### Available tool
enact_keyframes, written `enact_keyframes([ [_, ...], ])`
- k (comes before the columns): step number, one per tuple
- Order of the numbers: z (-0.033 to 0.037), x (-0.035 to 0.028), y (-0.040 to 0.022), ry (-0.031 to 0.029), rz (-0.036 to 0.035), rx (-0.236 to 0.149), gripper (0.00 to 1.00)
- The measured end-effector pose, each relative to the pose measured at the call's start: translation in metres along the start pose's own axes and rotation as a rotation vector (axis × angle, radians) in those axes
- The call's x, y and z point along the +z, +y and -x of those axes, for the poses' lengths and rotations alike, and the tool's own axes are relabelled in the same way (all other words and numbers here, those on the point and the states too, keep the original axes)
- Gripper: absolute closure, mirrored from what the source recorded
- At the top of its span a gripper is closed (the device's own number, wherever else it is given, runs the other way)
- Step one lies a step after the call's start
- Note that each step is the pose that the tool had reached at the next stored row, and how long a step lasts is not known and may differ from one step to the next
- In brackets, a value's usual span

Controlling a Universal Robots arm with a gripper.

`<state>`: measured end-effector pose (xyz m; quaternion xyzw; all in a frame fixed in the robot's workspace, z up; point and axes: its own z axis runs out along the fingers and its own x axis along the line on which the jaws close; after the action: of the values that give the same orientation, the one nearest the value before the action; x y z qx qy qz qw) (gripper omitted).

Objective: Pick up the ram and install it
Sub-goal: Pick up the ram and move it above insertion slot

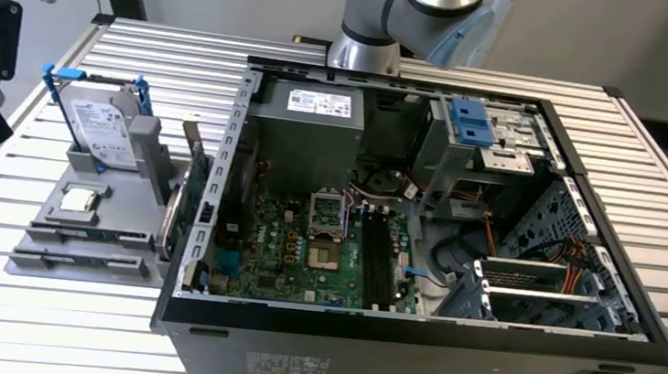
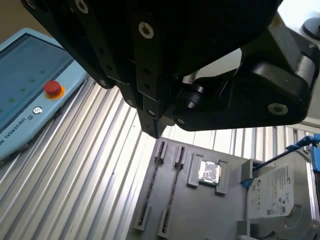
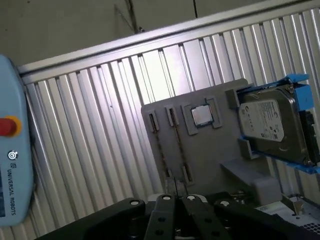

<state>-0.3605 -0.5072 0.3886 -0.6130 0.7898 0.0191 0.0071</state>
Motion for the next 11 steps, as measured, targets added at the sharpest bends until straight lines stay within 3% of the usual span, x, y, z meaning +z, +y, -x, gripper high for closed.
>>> enact_keyframes([
  [5,0.0,0.0001,-0.0002,0.0006,-0.0015,-0.09,1.0],
  [11,0.0,0.0002,0.0,-0.0038,-0.0047,-0.184,1.0],
])
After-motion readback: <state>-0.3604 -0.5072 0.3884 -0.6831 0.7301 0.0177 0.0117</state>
